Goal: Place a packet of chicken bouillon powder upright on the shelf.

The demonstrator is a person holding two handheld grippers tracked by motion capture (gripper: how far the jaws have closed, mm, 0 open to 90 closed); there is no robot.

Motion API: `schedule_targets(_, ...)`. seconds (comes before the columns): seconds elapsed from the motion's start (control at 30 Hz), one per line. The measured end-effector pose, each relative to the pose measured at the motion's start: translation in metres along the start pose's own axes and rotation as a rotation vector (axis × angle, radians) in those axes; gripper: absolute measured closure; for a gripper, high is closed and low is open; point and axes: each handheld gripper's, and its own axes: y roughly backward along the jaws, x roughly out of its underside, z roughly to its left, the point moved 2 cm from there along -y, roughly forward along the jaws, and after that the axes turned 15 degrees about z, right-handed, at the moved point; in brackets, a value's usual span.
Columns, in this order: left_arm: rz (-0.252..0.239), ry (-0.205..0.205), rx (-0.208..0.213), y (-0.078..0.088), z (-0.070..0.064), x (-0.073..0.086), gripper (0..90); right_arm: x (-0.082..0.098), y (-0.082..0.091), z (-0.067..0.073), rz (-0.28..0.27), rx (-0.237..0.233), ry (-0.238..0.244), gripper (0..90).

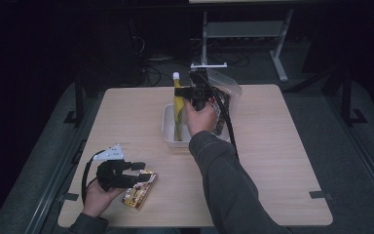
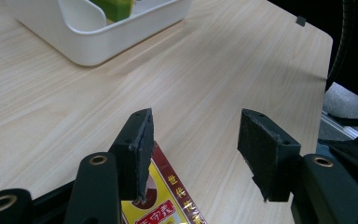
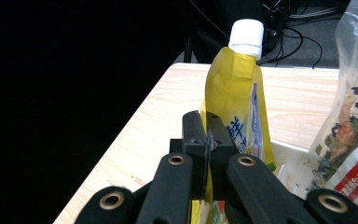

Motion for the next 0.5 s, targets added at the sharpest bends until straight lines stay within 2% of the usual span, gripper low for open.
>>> schedule_targets(0.2,0.002,-0.003,-0.003,0.0004,0.0002,0.0001,44.7,0.0036,-0.0058,-0.0017,0.014,0.006,0.004,87.5)
schedule_targets(0.33,0.001,-0.001,-0.002,0.0001,0.0,-0.0001,44.7,0.0047,-0.0052,-0.005,0.015,0.0,-0.003,78.8)
schedule_targets(0.5,0.002,-0.003,-0.001,-0.0008,-0.0007,-0.0004,44.7,0.0046,-0.0013,-0.0053,0.013,-0.008,-0.003,72.8)
